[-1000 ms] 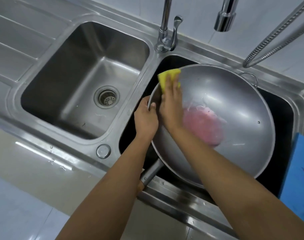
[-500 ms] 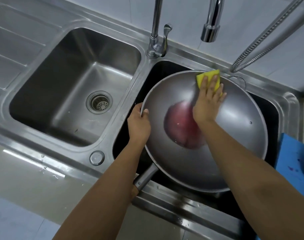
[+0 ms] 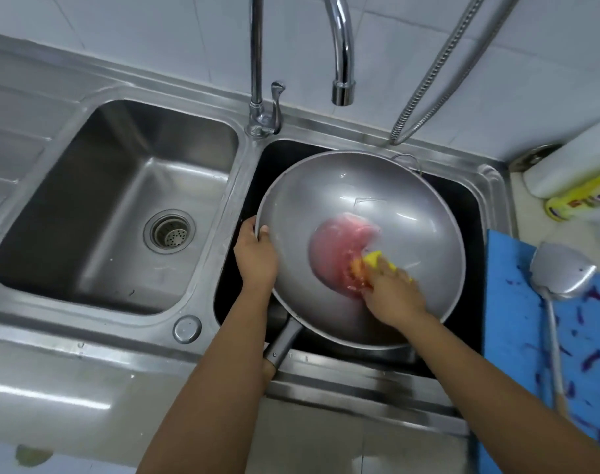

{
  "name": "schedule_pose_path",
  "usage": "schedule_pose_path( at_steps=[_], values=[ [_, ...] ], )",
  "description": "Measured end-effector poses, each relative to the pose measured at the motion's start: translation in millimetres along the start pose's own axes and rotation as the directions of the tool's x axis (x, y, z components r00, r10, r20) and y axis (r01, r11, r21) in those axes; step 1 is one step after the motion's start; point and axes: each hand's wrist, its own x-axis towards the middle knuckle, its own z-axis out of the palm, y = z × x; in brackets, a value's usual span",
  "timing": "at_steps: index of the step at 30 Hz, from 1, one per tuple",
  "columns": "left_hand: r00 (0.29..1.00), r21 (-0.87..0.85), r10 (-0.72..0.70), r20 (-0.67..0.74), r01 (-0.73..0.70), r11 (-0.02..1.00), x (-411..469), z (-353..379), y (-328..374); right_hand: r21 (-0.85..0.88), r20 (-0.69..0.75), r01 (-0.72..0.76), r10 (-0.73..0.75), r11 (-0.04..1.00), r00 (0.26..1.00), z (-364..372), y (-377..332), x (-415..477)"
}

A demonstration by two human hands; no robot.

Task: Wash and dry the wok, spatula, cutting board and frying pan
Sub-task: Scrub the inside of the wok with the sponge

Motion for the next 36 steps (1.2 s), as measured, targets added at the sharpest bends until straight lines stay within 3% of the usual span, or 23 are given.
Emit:
schedule_pose_path(
  at_steps=[2,5,8,12,14,18,20,26,29,32,36],
  values=[
    [1.000,0.001,-0.001,0.006,0.001,1.000,0.7,0.0,-1.1,-0.058,0.063,0.069,-0.065,0.996,0.996,-10.7,9.6,-17.1],
    [1.000,0.008,0.011,0.010,-0.011,1.000,0.9,0.1,-1.6,-0.152,-0.032,-0.044,0.039,0.987,0.999,-24.9,29.6,-33.1],
    [1.000,-0.005,0.010,0.009,-0.010,1.000,-0.3,0.8,-0.6,-0.083,-0.103,-0.098,0.089,0.992,0.991,-22.6,20.7,-58.0],
    [1.000,-0.015,0.005,0.000,-0.005,1.000,0.8,0.8,1.4,0.175,-0.053,0.096,-0.088,0.980,0.995,-3.9,-33.4,-93.5],
    [1.000,-0.015,0.008,0.000,-0.008,1.000,0.1,0.4,1.2,0.241,-0.090,0.093,-0.073,0.966,0.993,-5.2,-33.3,-94.2],
    [1.000,-0.019,0.027,0.005,-0.027,0.999,0.4,0.7,-0.2,0.124,-0.135,-0.025,0.042,0.992,0.990,-10.3,7.7,-85.3],
    [0.999,-0.013,0.034,0.003,-0.034,0.999,1.1,0.7,-0.4,0.159,-0.197,-0.060,0.091,0.985,0.976,-4.9,6.9,-88.2],
    [0.999,-0.010,0.043,0.005,-0.043,0.999,0.9,0.7,-1.2,0.333,-0.302,0.164,-0.060,0.929,0.951,7.1,-37.8,-111.7],
    [0.999,-0.001,0.045,0.002,-0.045,0.999,2.2,1.0,-1.4,0.242,-0.294,0.080,-0.006,0.967,0.956,5.3,-2.5,-106.3],
    [0.999,-0.012,0.042,0.000,-0.042,0.999,1.9,1.2,-0.2,0.215,-0.389,-0.019,0.104,0.976,0.915,3.7,4.0,-108.0],
    [0.999,-0.003,0.041,-0.001,-0.041,0.999,2.6,1.4,-1.1,0.333,-0.362,0.084,0.045,0.939,0.931,9.4,-52.8,-121.8]
  ],
)
